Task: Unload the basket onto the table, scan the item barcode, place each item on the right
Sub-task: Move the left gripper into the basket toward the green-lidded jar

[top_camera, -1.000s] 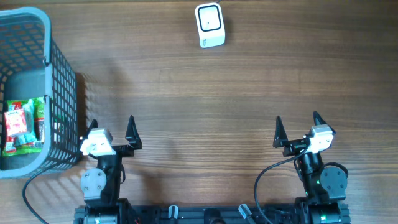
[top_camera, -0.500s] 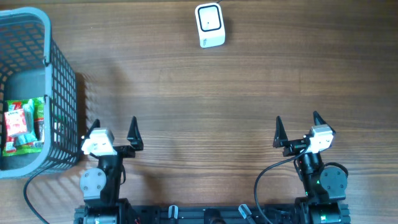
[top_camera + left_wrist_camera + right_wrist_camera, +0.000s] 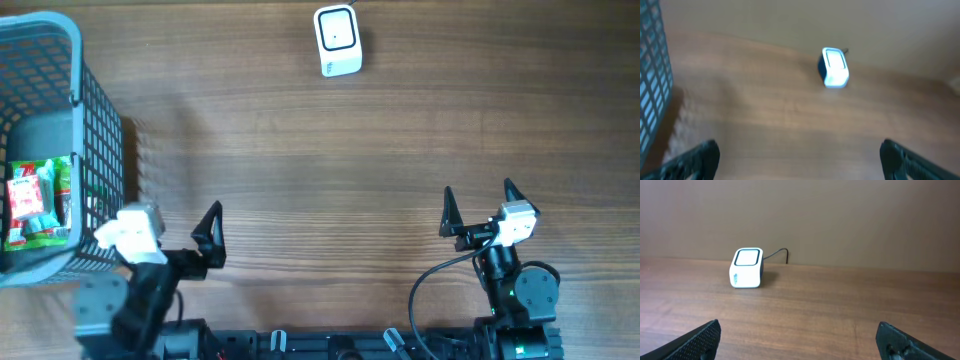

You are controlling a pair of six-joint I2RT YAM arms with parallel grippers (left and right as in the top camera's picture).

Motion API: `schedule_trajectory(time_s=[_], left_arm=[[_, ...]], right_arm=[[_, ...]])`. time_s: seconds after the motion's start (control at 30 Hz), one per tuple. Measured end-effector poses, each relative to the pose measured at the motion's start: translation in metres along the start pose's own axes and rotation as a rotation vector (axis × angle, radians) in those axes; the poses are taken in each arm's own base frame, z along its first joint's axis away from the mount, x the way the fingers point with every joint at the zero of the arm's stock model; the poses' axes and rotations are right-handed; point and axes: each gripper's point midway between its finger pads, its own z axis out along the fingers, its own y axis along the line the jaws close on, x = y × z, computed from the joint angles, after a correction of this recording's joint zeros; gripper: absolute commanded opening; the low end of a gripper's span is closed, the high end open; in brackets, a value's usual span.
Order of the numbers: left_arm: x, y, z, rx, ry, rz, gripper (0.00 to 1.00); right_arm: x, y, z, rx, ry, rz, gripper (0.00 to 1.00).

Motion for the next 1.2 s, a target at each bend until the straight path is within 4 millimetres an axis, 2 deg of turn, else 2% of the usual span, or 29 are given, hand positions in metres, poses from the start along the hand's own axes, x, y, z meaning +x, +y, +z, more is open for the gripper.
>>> schedule_trajectory(time_s=[0.17, 0.2, 0.23, 0.27, 0.3, 0.4, 0.47, 0.53, 0.57, 0.6, 0.67, 0.73, 0.83, 0.9, 1.0, 1.1, 1.2], left_arm=[[-0.025, -0.003, -0.024, -0.112, 0.308, -0.039, 1.00], [-0.033, -0.004, -0.026, -0.130, 0.353, -0.039, 1.00], [-0.054, -0.006, -0.028, -0.156, 0.421, -0.033, 1.00], [-0.067, -0.007, -0.025, -0.171, 0.462, -0.027, 1.00], [-0.075, -0.008, -0.024, -0.179, 0.502, -0.026, 1.00], [-0.117, -0.011, -0.004, -0.185, 0.527, 0.004, 1.00], [-0.136, -0.008, 0.018, -0.193, 0.539, 0.014, 1.00], [-0.144, -0.005, 0.036, -0.193, 0.542, 0.018, 1.00], [-0.145, -0.005, 0.039, -0.193, 0.545, 0.023, 1.00], [-0.147, -0.001, 0.052, -0.194, 0.554, 0.030, 1.00], [-0.150, 0.007, 0.067, -0.221, 0.551, 0.049, 1.00], [-0.157, 0.027, 0.077, -0.316, 0.526, 0.045, 1.00], [-0.175, 0.069, 0.074, -0.489, 0.451, 0.003, 1.00], [-0.190, 0.108, 0.059, -0.631, 0.387, -0.048, 1.00], [-0.196, 0.151, 0.032, -0.783, 0.354, -0.119, 1.00], [-0.184, 0.183, 0.002, -0.901, 0.395, -0.198, 1.00], [-0.174, 0.207, -0.015, -0.962, 0.421, -0.273, 1.00]], right_arm=[[0.000, 0.000, 0.000, 0.000, 0.000, 0.000, 1.00], [0.000, 0.000, 0.000, 0.000, 0.002, 0.000, 1.00], [0.000, 0.000, 0.000, 0.000, 0.002, 0.000, 1.00], [0.000, 0.000, 0.000, 0.000, 0.002, 0.000, 1.00], [0.000, 0.000, 0.000, 0.001, 0.000, 0.000, 1.00], [0.000, 0.000, 0.000, 0.001, -0.001, 0.000, 1.00], [0.000, 0.000, 0.000, 0.001, -0.002, 0.000, 1.00], [0.000, 0.000, 0.000, 0.001, -0.002, 0.000, 1.00], [0.000, 0.000, 0.000, 0.001, -0.002, 0.000, 1.00], [0.000, 0.000, 0.000, 0.001, -0.001, 0.000, 1.00], [0.000, 0.000, 0.000, 0.001, -0.002, 0.000, 1.00], [0.000, 0.000, 0.000, 0.001, -0.002, 0.000, 1.00], [0.000, 0.000, 0.000, 0.001, -0.001, 0.000, 1.00], [0.000, 0.000, 0.000, 0.001, -0.001, 0.000, 1.00], [0.000, 0.000, 0.000, 0.001, -0.002, 0.000, 1.00], [0.000, 0.000, 0.000, 0.001, -0.001, 0.000, 1.00], [0.000, 0.000, 0.000, 0.001, -0.002, 0.000, 1.00]])
